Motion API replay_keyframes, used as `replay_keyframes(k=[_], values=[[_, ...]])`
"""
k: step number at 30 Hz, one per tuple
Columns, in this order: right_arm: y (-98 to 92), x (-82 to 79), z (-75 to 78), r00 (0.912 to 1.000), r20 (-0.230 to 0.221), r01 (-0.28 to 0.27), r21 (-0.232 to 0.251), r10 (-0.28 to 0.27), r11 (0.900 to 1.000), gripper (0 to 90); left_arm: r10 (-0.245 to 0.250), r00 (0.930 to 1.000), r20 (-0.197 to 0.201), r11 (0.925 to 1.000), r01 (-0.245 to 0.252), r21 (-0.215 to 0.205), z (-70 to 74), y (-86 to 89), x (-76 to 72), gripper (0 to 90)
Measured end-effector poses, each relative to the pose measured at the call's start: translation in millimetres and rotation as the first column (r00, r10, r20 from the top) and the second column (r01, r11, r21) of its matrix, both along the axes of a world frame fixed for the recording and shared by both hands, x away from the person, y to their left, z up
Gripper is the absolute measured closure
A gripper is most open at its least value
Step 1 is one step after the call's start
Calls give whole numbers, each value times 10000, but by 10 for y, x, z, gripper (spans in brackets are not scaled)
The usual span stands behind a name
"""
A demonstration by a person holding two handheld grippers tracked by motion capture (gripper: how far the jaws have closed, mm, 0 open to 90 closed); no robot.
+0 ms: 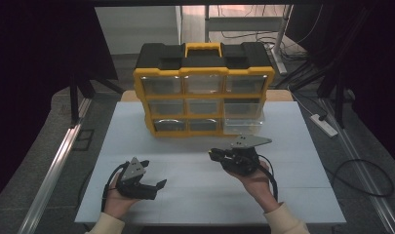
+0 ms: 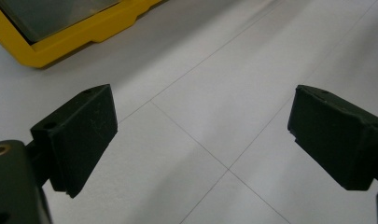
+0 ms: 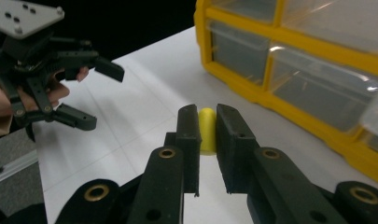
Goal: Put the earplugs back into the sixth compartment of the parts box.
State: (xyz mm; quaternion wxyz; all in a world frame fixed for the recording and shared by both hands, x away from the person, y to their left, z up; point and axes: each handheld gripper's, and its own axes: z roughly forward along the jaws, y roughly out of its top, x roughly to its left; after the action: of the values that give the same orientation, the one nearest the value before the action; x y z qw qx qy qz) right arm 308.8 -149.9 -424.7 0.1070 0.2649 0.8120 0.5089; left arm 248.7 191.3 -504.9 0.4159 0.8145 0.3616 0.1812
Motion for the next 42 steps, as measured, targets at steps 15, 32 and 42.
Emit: replay_keyframes(k=[15,32,42], values=[[-242,38,204,9958,488,733,728,-769,9946,795,-54,10000,-4,9994,54,-336,17,12,-3,80],[-414,64,348,9892,704,1191,1268,-1287,9847,795,-7,10000,33,9996,8,-266,26,19,-10,79],[-466,181,492,9816,807,1602,1456,-1731,9763,796,-10,10000,5,9996,11,-269,16,23,1,79]])
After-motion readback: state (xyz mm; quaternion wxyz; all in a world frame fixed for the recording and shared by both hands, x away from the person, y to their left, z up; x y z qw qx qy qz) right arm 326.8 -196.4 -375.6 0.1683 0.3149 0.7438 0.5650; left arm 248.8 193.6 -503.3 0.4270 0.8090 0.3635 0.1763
